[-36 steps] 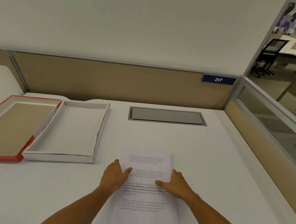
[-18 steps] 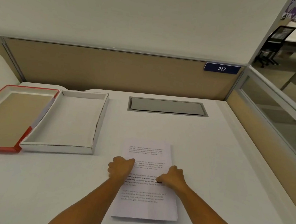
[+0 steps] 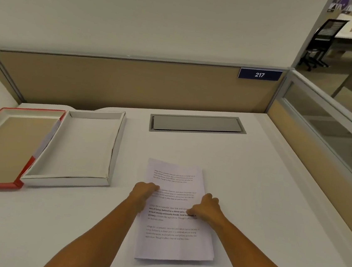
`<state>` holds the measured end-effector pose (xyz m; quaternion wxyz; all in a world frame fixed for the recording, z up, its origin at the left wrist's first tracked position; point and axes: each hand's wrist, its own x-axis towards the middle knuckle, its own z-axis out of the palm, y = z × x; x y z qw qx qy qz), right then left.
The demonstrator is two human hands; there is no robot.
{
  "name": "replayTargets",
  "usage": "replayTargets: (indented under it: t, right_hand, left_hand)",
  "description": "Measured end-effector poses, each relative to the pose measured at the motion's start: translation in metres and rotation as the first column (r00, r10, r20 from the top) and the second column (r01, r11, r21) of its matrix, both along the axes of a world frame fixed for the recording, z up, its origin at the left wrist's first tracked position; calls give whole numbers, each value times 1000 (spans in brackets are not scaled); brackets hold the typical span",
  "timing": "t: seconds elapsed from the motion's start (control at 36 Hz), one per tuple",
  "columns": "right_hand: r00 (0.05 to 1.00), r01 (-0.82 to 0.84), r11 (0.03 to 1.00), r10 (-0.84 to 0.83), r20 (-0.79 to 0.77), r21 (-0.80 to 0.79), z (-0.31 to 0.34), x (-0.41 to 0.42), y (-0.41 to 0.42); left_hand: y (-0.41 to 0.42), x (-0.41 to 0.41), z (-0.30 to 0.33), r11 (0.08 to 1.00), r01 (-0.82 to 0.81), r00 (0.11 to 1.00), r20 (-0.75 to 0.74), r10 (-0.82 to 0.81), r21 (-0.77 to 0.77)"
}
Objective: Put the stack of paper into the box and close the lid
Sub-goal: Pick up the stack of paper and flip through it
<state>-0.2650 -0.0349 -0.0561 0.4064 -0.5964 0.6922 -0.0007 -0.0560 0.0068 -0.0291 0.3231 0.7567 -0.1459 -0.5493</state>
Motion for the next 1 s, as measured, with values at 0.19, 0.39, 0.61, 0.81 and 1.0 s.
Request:
replayTargets:
  t: [0.19,0.39,0.61,0.81,1.0]
  right_hand:
    - [1000,-1,1000,1,-1,1,1,1,1]
    - [1000,1,1000,-1,-9,11,0,-1,0]
    - [1000,-15,999,15,15,44,1,-6,0]
    - [846,200,978,-199,496,51,3,-30,-9]
    - [463,102,987,-154,873,120,32,-40,-5]
  left_hand:
    - [2,13,2,998,56,997,-53,-57,-28]
    - [12,18,-8,983,93,987,-113,-112,-160]
    - [17,0,-7,948,117,993,11,-119,-297]
    - [29,-6,8,825,222,975,135,-177,-520]
    - [43,-6,43,720,208,978,124,-168,-663]
